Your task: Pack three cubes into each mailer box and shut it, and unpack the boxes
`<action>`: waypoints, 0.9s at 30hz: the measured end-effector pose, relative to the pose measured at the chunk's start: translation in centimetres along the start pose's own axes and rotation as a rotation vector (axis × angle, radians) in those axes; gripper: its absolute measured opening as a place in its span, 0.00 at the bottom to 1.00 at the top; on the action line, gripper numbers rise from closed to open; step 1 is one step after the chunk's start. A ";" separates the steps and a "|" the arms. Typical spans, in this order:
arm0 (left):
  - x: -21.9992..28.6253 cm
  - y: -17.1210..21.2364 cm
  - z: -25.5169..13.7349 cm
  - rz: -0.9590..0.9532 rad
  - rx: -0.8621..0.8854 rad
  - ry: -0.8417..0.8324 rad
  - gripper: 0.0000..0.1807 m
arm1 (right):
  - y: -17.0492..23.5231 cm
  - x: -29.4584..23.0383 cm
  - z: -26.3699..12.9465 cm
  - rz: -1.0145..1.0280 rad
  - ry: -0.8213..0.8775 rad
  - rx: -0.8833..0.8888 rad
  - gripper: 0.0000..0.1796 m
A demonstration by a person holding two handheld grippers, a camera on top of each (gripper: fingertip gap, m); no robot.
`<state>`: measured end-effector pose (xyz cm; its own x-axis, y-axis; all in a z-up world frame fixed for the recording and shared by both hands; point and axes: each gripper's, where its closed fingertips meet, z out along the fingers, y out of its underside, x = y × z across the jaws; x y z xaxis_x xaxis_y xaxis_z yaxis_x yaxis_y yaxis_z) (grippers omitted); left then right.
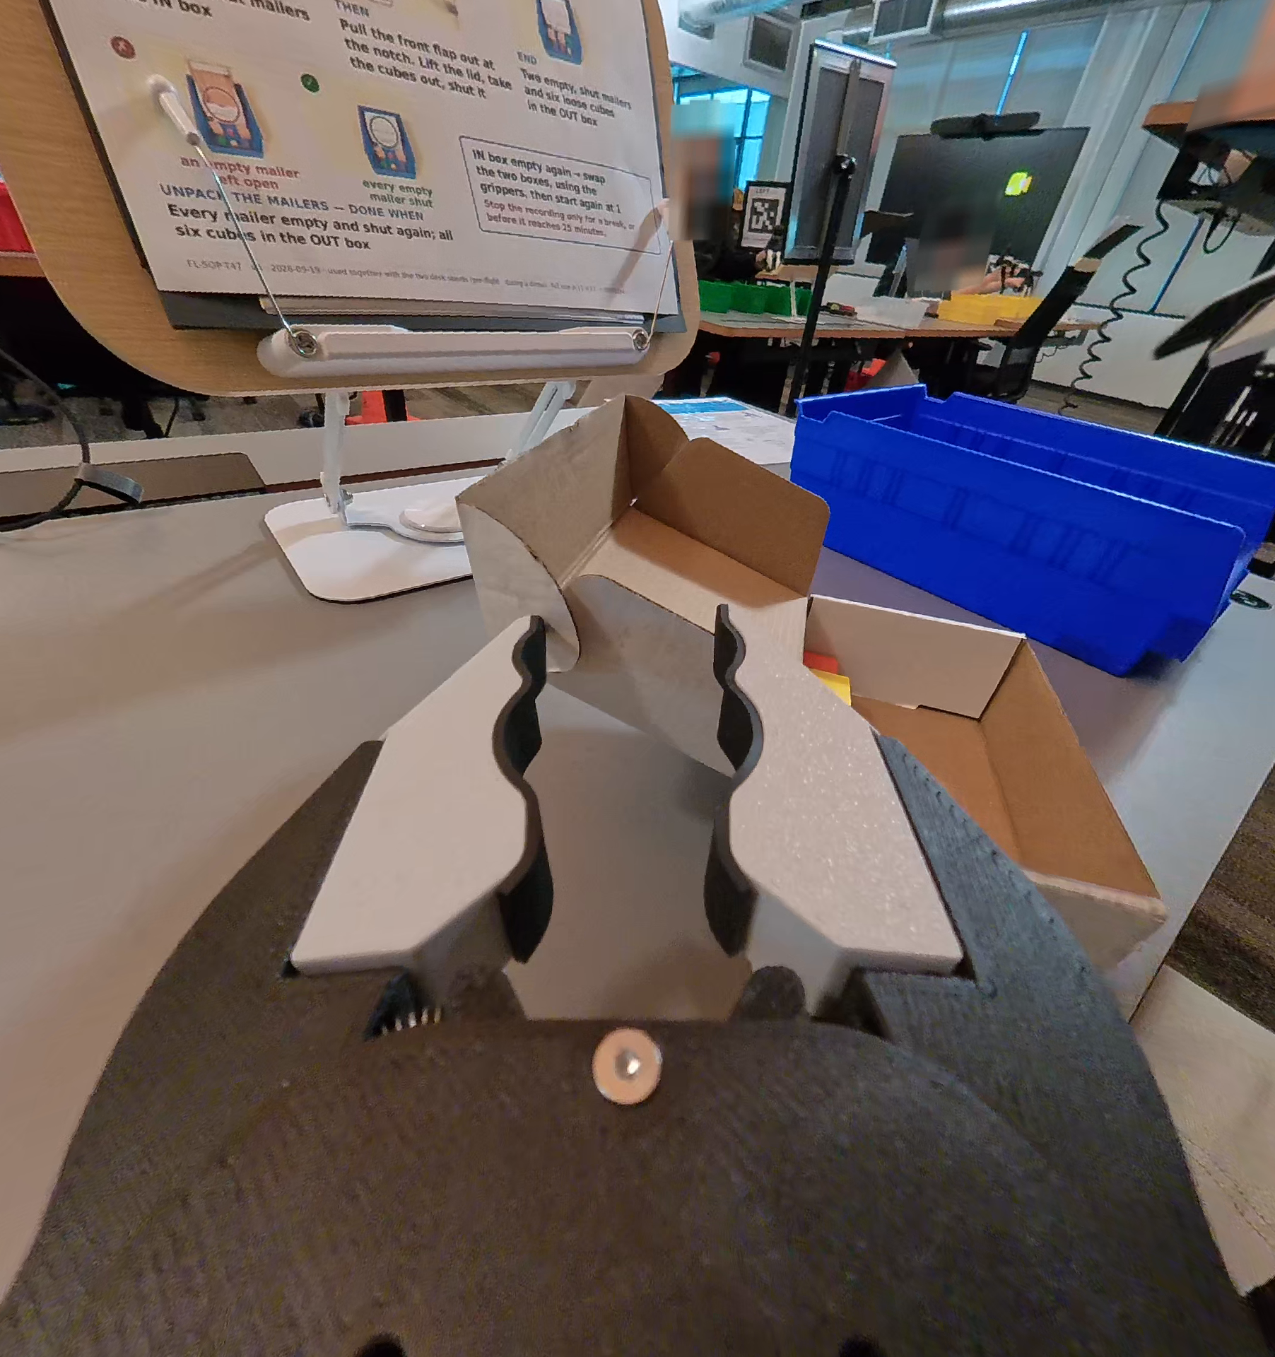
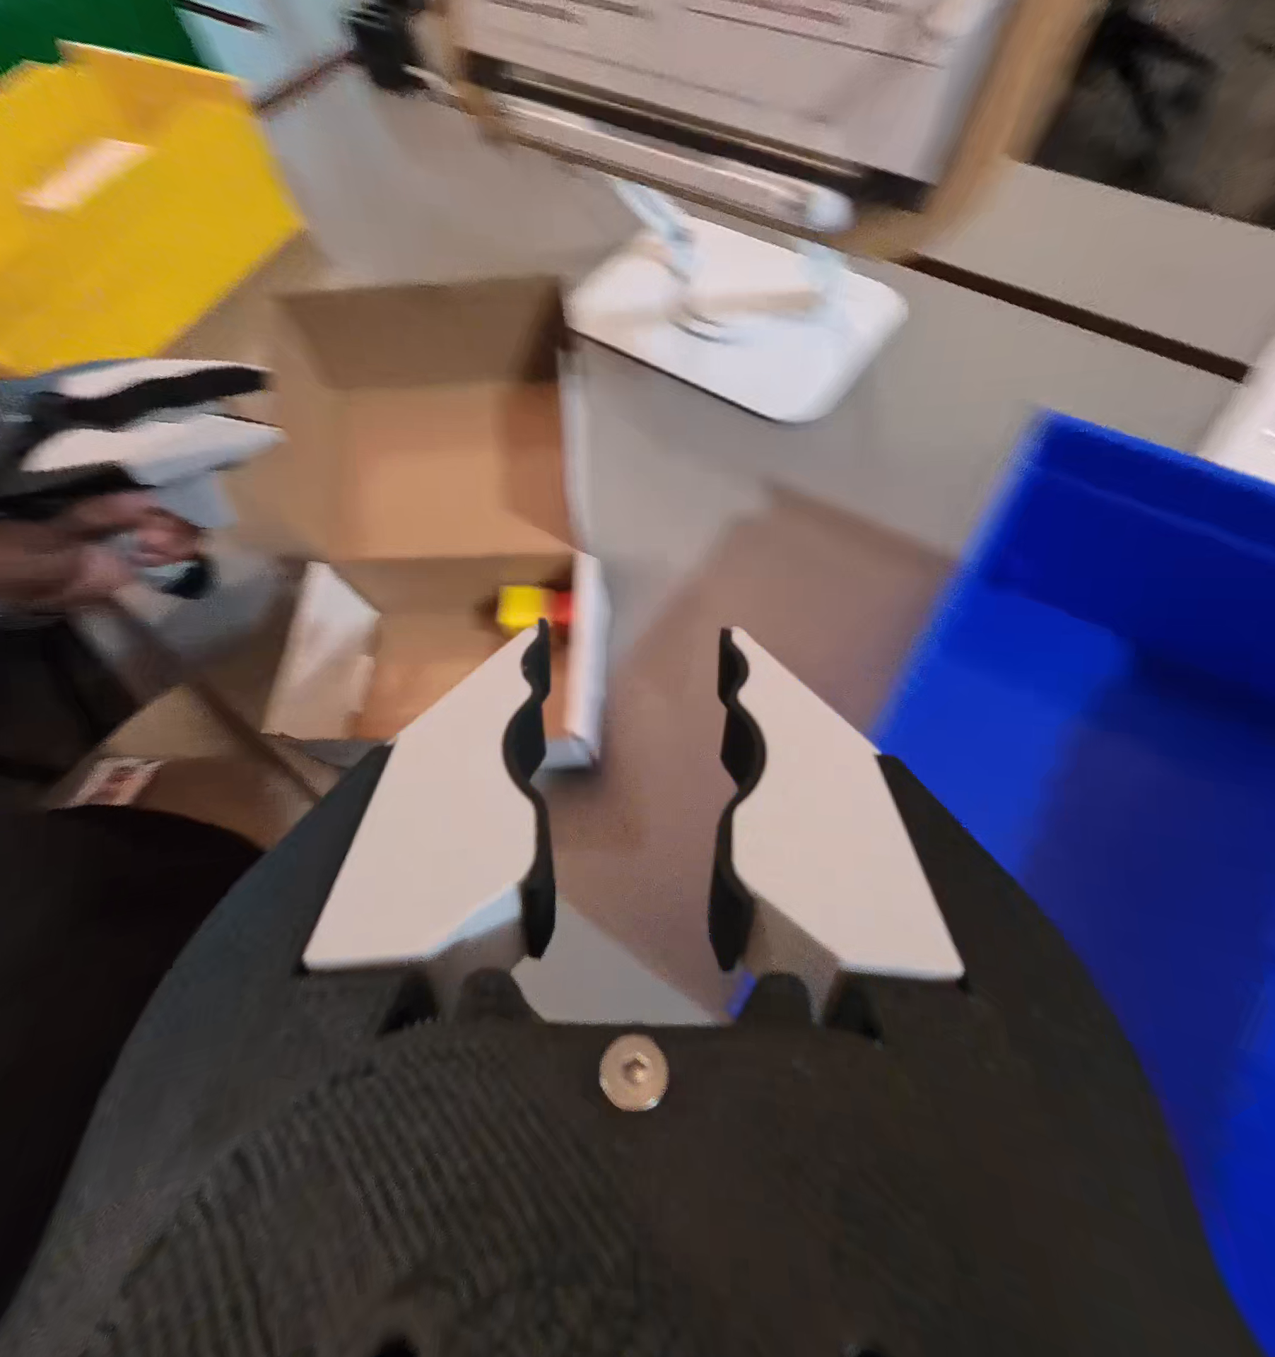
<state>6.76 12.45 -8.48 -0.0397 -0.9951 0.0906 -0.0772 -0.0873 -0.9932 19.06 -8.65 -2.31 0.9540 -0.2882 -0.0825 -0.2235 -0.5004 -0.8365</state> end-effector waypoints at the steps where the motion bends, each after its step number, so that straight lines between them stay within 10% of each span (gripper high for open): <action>1: 0.0 0.0 0.0 -0.001 0.001 -0.002 0.26 | -0.3 -2.5 1.8 -0.026 -0.070 0.005 0.25; 7: 0.2 -0.2 -0.2 -0.003 0.009 0.006 0.27 | 5.4 -6.5 12.8 -0.261 0.017 -0.281 0.26; 15: 0.2 -0.1 -0.3 -0.002 0.011 0.013 0.28 | 7.7 -6.2 16.9 -0.219 0.044 -0.383 0.24; 21: 0.3 0.0 -0.2 0.011 0.003 0.017 0.28 | 5.3 -7.1 14.8 -0.213 -0.019 -0.288 0.13; 27: 0.4 0.0 -0.3 0.013 0.006 0.022 0.28 | 0.0 1.8 4.6 -0.146 0.262 -0.135 0.13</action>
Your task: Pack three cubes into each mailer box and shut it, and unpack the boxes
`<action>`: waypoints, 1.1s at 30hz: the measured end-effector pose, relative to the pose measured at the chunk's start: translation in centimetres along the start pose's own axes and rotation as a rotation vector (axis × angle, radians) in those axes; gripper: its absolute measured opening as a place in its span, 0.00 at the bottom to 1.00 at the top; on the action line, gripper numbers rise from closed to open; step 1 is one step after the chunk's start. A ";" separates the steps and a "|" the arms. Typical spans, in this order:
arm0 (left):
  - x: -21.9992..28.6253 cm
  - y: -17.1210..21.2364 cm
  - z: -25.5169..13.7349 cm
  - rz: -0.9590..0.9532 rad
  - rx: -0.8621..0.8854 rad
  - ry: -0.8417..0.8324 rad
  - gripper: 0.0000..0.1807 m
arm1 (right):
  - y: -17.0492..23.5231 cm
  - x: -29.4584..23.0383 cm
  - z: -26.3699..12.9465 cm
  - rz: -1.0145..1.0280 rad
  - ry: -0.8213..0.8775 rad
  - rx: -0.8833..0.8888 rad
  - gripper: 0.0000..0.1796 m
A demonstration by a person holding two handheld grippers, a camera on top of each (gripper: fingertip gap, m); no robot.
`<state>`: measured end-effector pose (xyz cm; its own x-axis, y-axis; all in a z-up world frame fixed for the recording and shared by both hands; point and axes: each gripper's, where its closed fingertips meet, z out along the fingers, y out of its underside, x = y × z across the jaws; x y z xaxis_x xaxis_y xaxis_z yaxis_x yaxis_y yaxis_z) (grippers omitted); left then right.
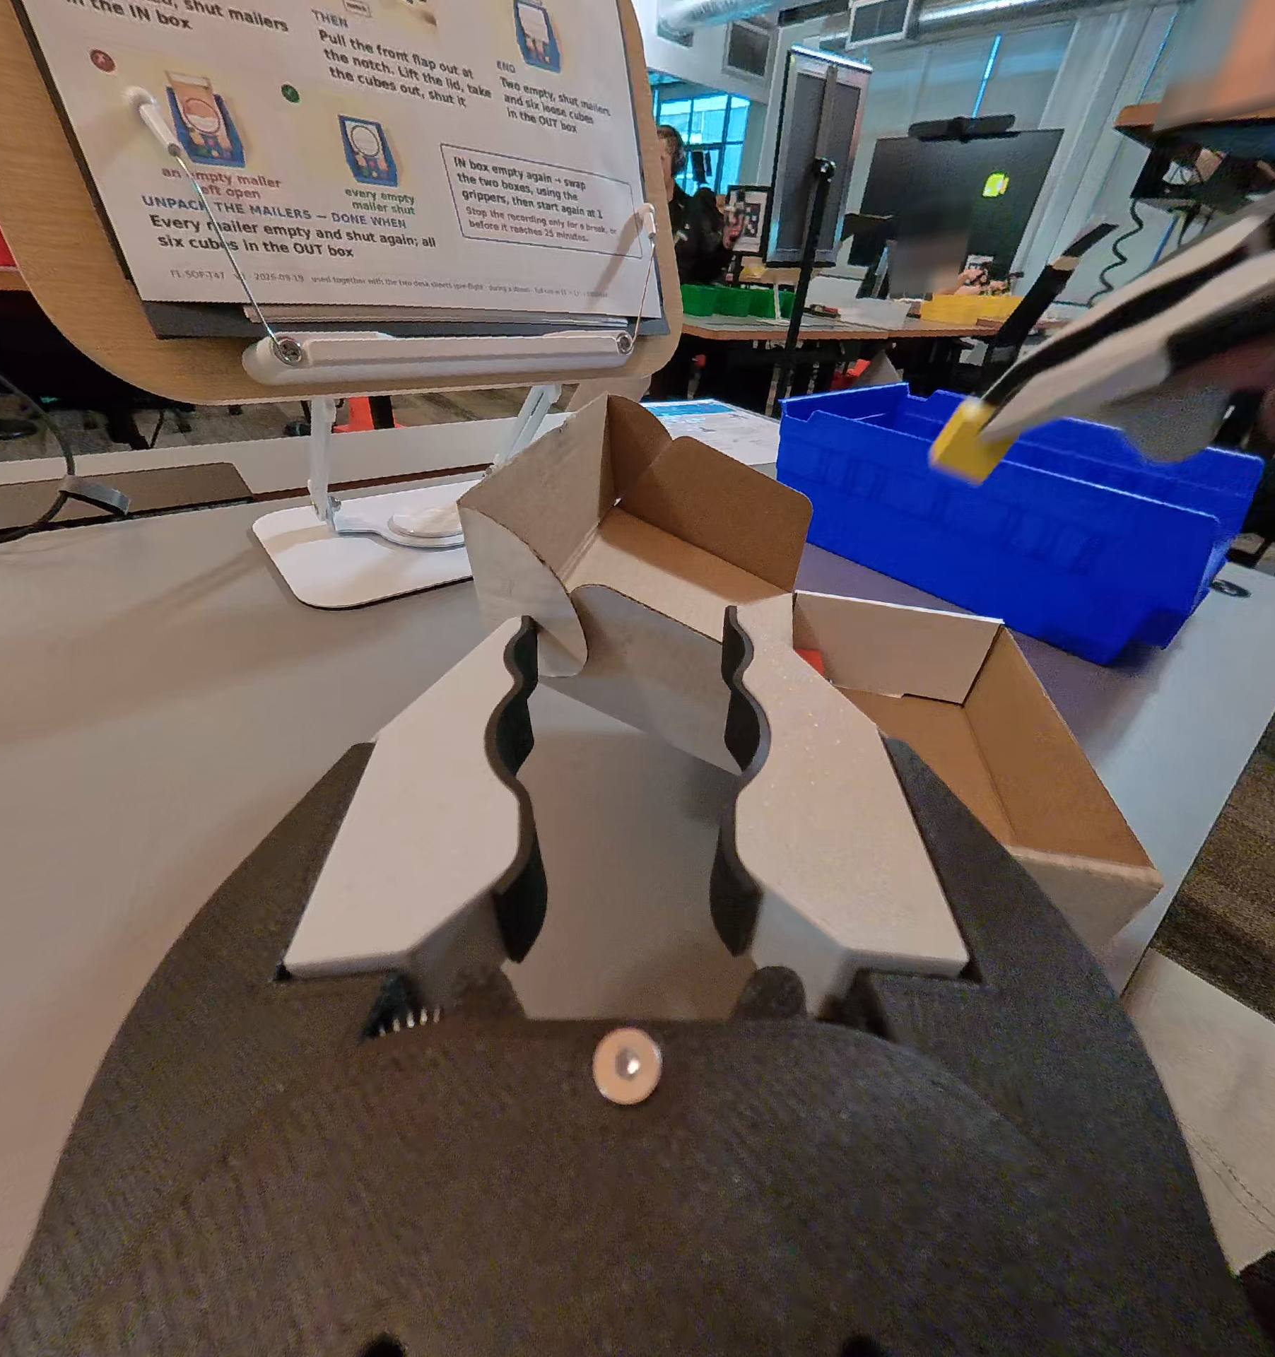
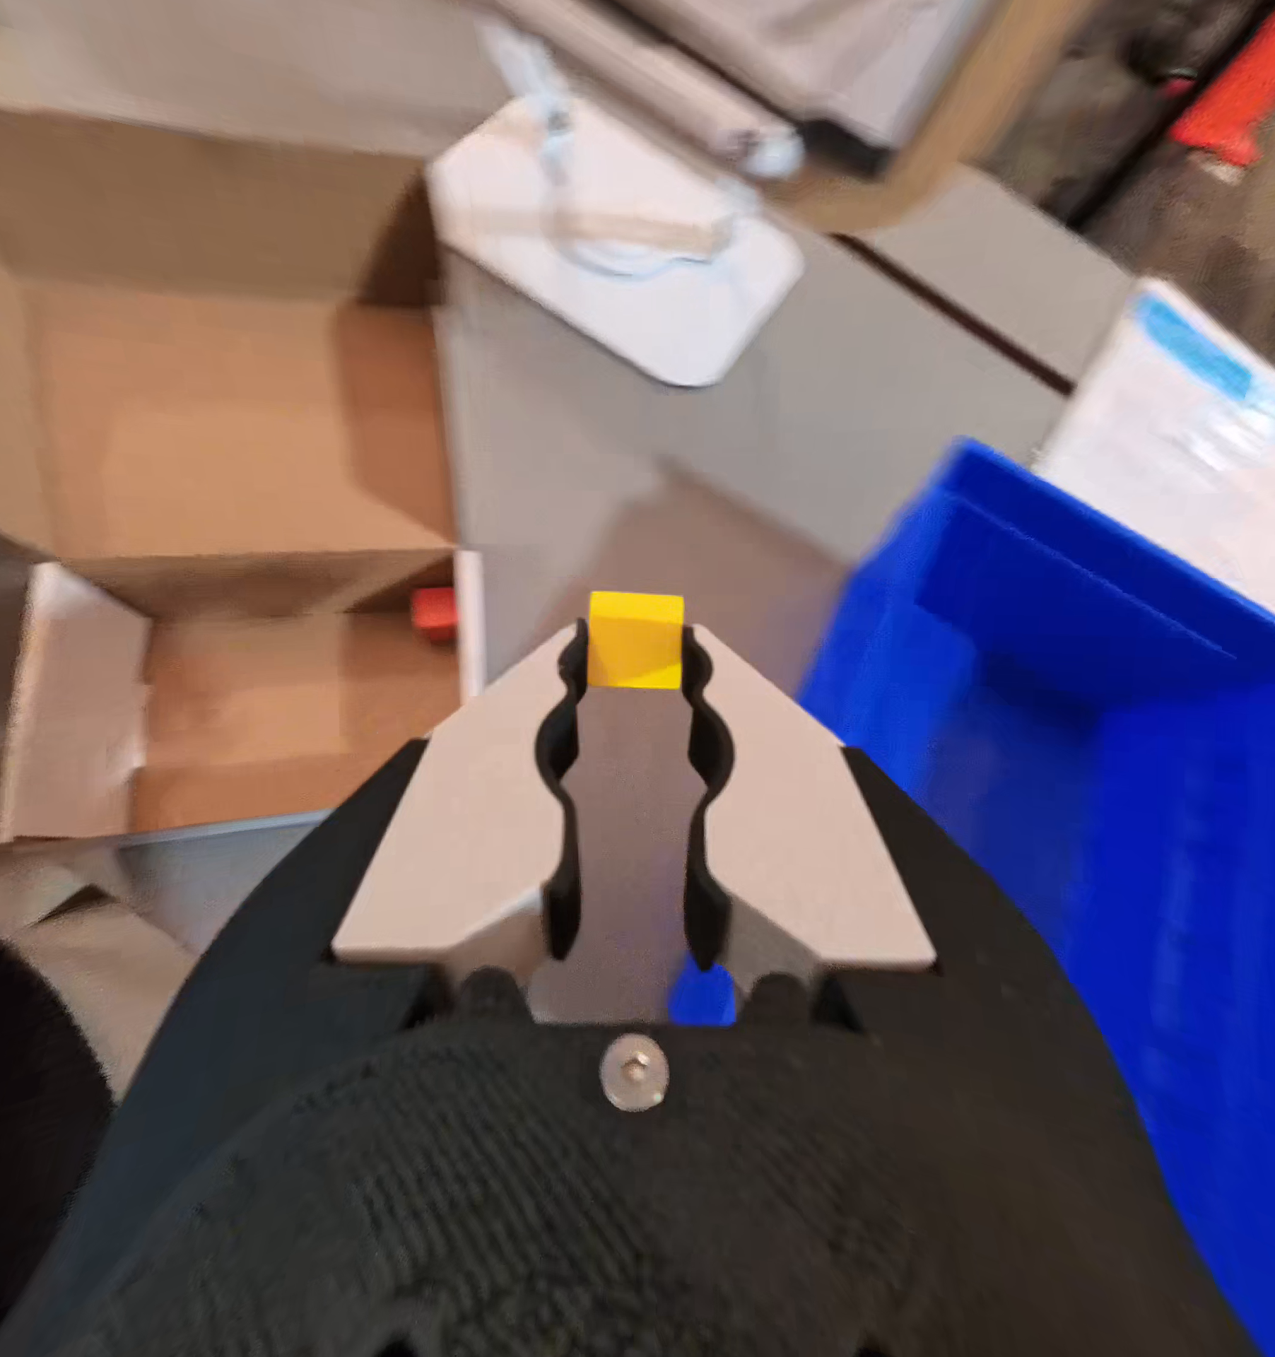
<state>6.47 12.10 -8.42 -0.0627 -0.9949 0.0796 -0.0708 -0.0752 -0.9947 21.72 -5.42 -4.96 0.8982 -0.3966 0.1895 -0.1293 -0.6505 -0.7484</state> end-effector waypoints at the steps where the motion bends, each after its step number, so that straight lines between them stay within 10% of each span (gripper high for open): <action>1: 0.0 0.0 0.0 0.000 0.000 0.000 0.28 | 0.6 2.7 -1.5 0.048 0.058 0.000 0.13; 7: 0.0 0.0 0.1 -0.006 -0.001 0.000 0.28 | 13.0 15.3 -6.0 0.276 0.384 -0.313 0.14; 22: 0.1 0.1 0.1 0.003 -0.001 -0.001 0.27 | 20.9 13.3 -2.2 0.375 0.214 -0.572 0.19; 28: 0.1 0.0 0.1 0.003 0.001 -0.001 0.27 | 10.8 11.9 -5.0 0.330 0.185 -0.217 0.23; 33: 0.1 0.0 0.2 0.000 0.003 0.002 0.27 | -0.3 -1.4 -3.0 0.141 -0.188 0.110 0.19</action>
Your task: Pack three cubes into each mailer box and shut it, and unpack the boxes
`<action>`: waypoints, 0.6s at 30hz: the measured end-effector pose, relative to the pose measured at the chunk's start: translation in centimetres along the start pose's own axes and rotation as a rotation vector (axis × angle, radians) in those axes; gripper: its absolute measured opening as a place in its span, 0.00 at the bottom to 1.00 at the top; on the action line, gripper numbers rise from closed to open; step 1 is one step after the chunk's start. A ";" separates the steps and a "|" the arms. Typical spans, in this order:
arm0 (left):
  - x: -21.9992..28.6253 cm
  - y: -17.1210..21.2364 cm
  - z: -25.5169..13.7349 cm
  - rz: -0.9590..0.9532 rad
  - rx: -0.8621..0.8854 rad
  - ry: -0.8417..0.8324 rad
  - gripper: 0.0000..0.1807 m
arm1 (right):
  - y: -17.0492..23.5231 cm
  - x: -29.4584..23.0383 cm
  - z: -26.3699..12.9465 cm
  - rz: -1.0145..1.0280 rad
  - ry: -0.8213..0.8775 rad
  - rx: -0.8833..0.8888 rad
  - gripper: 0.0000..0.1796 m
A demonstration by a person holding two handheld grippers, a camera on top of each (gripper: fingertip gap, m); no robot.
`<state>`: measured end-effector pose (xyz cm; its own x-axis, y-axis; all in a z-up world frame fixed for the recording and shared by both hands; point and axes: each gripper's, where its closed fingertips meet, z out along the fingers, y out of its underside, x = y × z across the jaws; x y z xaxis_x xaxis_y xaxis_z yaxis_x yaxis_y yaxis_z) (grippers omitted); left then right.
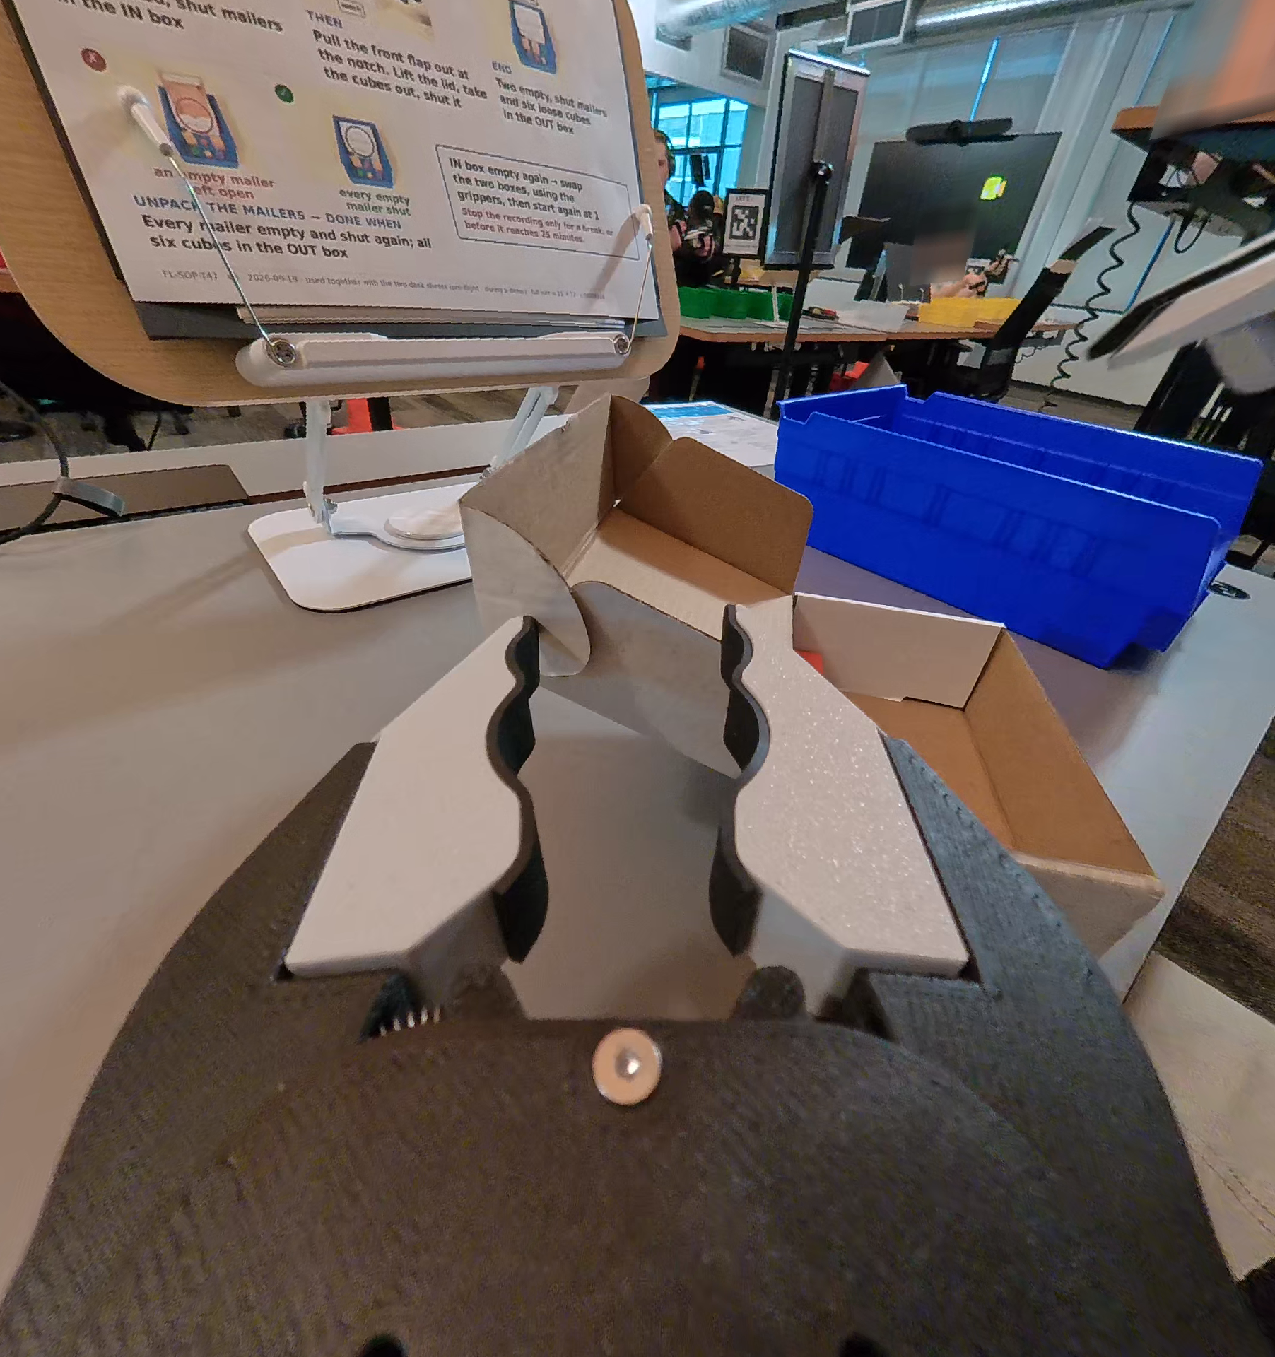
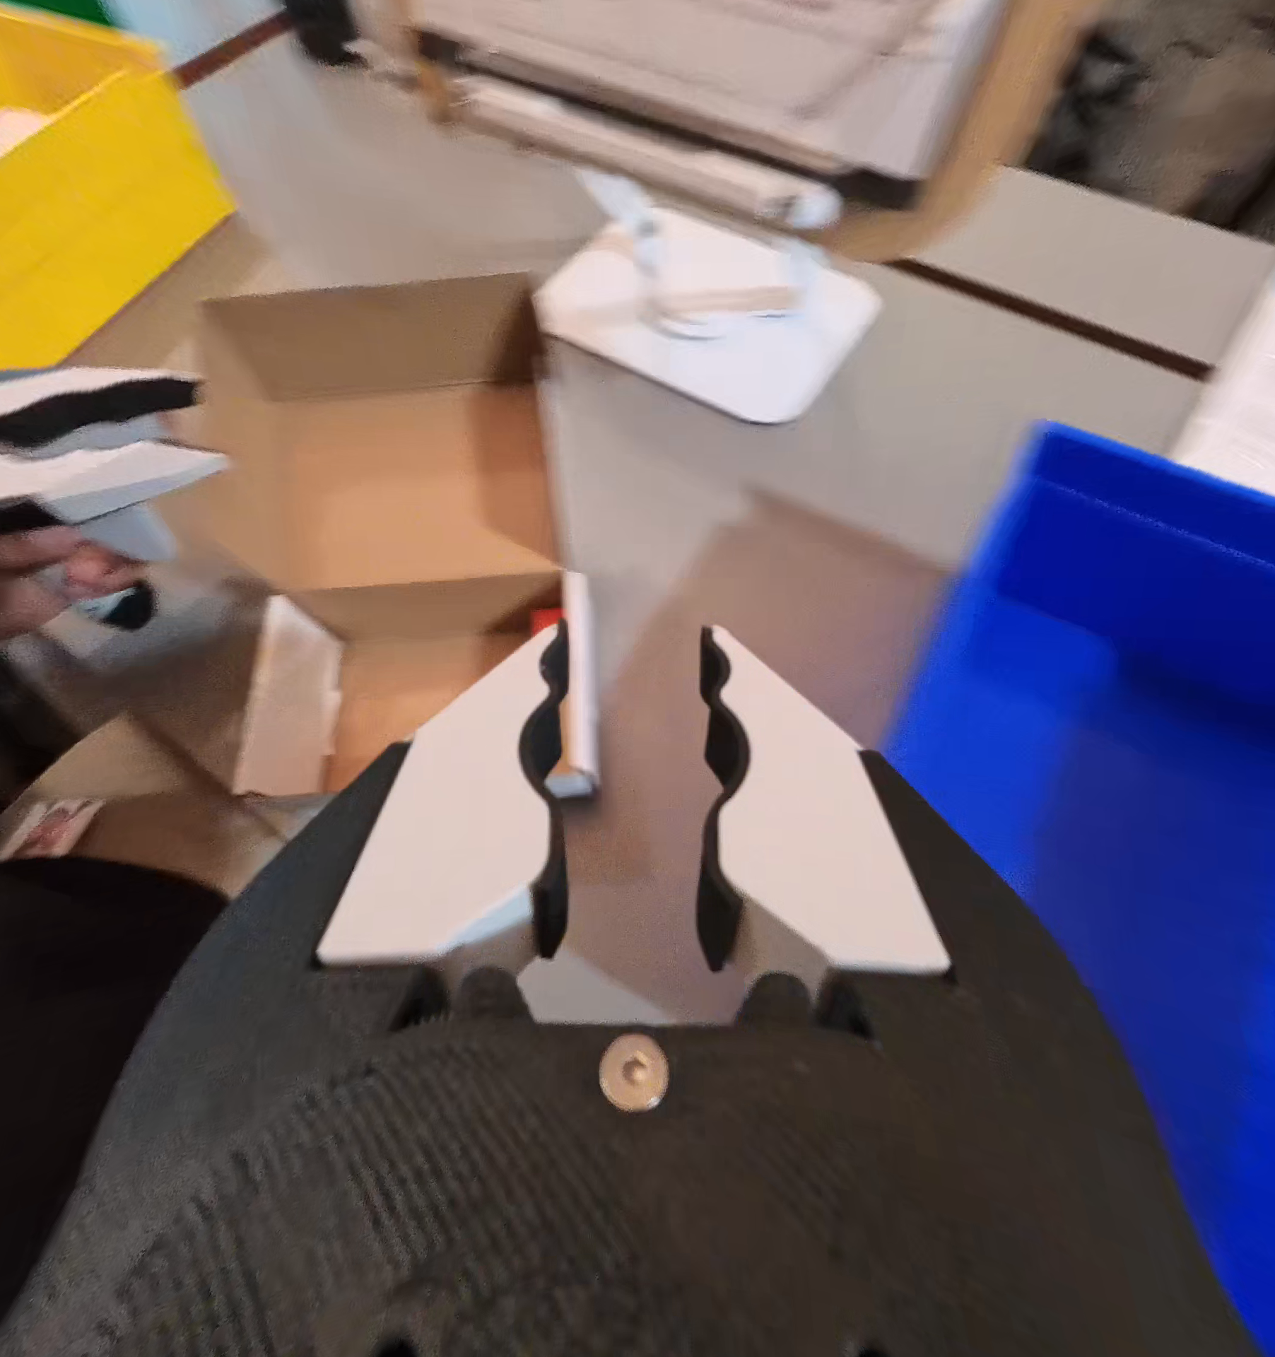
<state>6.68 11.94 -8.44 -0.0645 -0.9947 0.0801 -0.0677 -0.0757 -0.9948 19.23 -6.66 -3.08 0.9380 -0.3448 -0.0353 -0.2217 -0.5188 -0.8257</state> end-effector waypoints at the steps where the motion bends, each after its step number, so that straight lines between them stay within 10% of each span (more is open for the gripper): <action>1: 0.0 0.0 0.0 0.000 0.000 0.001 0.27 | 0.3 -2.4 2.1 -0.042 -0.048 -0.022 0.21; 7: 0.2 -0.1 -0.2 0.009 0.006 0.008 0.27 | 4.8 -7.1 11.4 -0.300 0.053 -0.185 0.24; 18: -0.1 0.3 -0.1 -0.023 -0.004 0.030 0.27 | 7.8 -5.2 14.7 -0.385 0.171 -0.313 0.25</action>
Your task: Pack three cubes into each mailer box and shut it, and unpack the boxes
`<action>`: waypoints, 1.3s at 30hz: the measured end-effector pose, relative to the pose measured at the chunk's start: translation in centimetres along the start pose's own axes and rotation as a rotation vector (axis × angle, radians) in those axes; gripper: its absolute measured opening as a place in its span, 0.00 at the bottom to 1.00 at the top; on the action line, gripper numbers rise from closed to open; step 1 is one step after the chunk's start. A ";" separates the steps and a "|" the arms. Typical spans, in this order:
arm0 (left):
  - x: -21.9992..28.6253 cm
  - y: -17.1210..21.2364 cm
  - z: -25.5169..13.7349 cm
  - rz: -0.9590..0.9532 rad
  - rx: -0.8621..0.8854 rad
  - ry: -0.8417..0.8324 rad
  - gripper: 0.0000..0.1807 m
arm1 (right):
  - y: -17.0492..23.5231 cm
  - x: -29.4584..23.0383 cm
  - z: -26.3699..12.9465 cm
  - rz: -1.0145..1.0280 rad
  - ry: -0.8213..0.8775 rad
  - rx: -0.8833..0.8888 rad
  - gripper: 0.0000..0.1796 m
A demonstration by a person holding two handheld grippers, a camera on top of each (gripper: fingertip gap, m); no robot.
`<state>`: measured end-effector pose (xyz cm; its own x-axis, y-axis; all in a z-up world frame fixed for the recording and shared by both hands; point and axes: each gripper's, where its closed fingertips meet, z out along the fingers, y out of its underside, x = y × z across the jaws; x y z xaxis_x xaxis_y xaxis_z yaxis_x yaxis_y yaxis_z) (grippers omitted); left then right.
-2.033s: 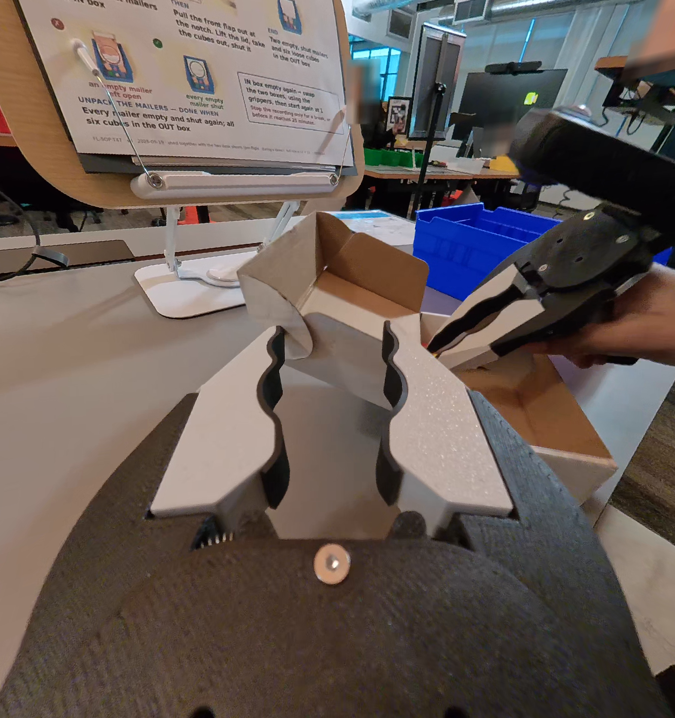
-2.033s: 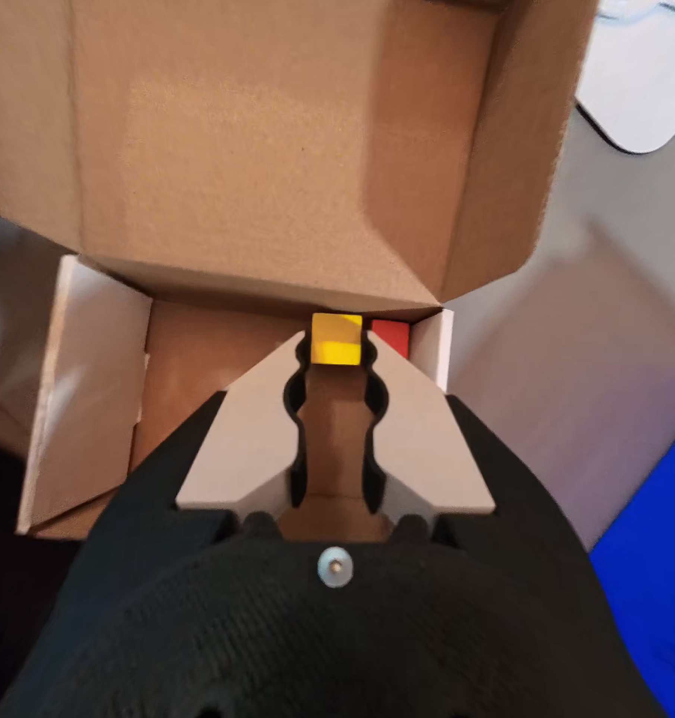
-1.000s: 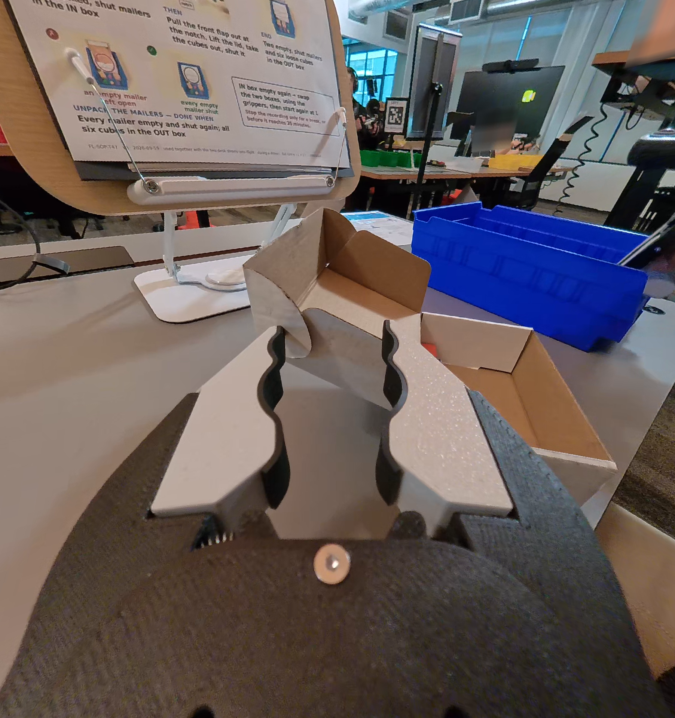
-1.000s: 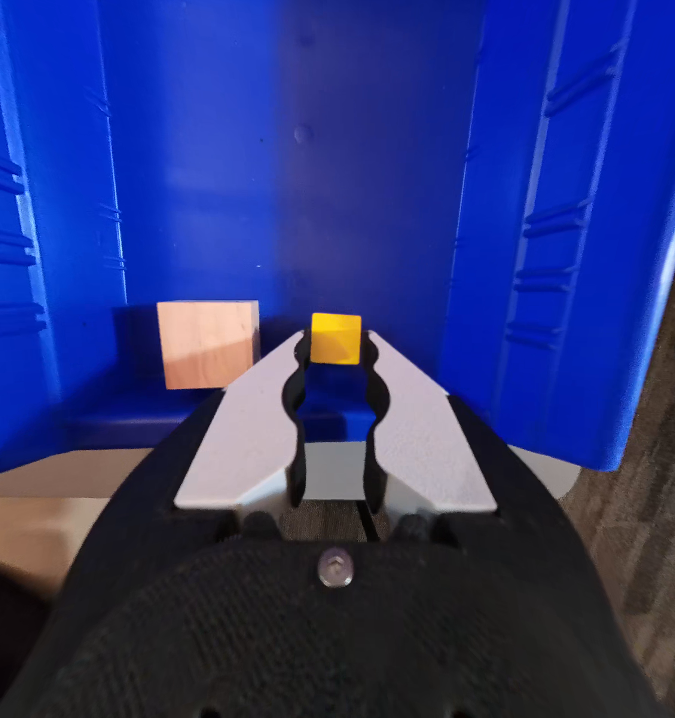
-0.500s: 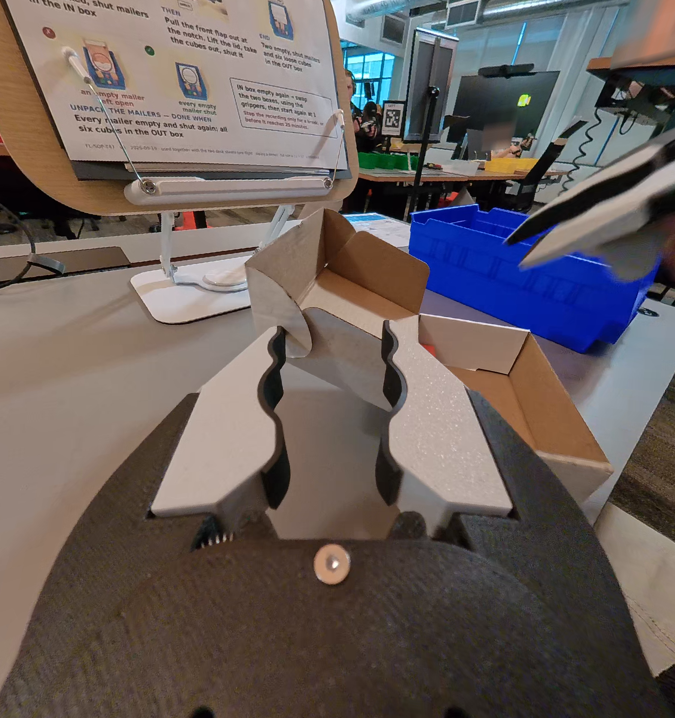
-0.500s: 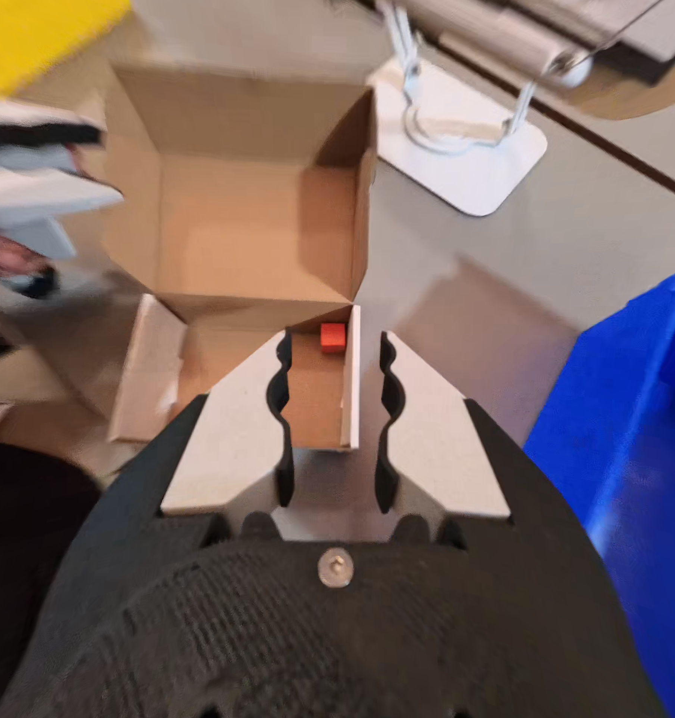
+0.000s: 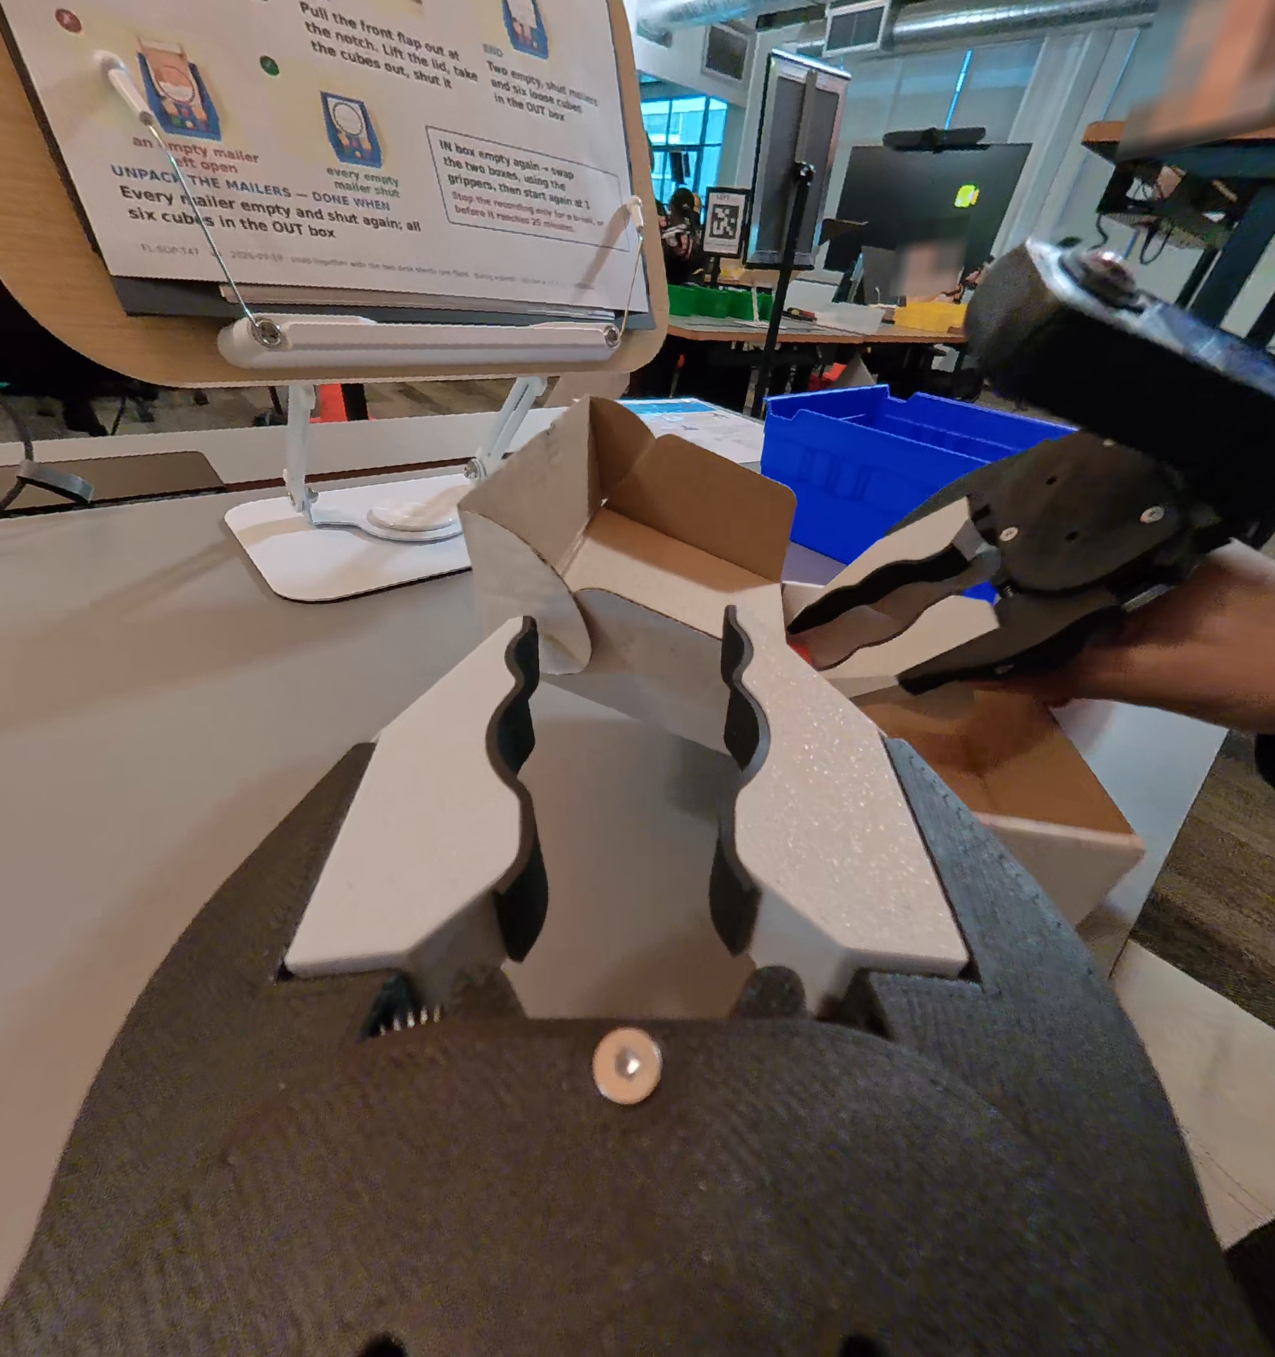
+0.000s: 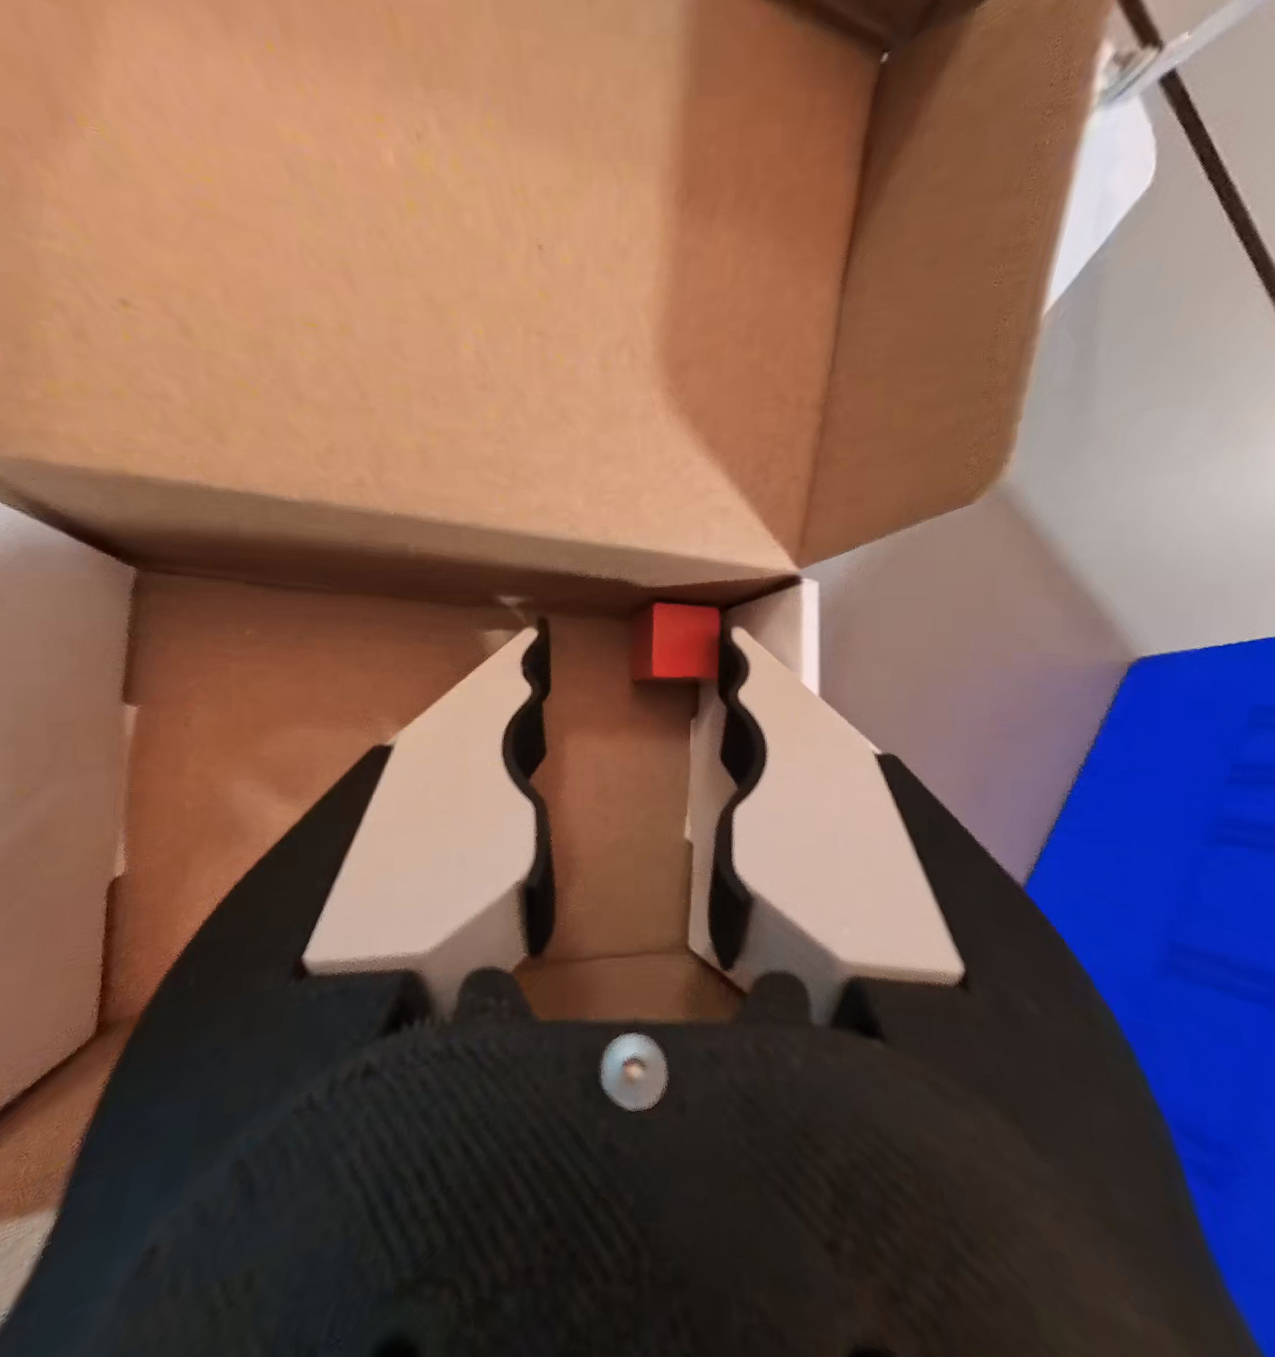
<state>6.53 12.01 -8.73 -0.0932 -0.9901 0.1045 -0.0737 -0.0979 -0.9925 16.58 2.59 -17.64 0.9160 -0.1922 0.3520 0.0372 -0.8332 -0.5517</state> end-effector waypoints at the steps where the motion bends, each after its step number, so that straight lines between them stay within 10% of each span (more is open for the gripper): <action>1: 0.1 0.0 0.0 0.005 0.000 0.001 0.27 | 0.4 0.0 0.3 -0.011 0.017 -0.026 0.26; 16: 0.3 0.0 0.1 0.037 0.002 -0.002 0.27 | 0.4 -2.1 -0.3 0.116 -0.161 0.003 0.20; 25: 0.2 0.0 0.0 0.033 0.001 0.001 0.27 | -1.8 6.8 -7.7 0.119 0.080 0.210 0.11; 32: 0.4 0.0 0.1 0.026 0.005 0.008 0.27 | 14.1 23.6 -16.0 0.526 0.433 -0.035 0.11; 39: 0.7 -0.1 0.3 0.042 0.012 0.005 0.27 | 25.5 21.7 -11.5 0.772 0.215 -0.291 0.11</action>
<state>6.78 11.34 -8.53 -0.1012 -0.9929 0.0633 -0.0574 -0.0577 -0.9967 32.83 -28.76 -15.34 0.5453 -0.8311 0.1092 -0.6980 -0.5223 -0.4899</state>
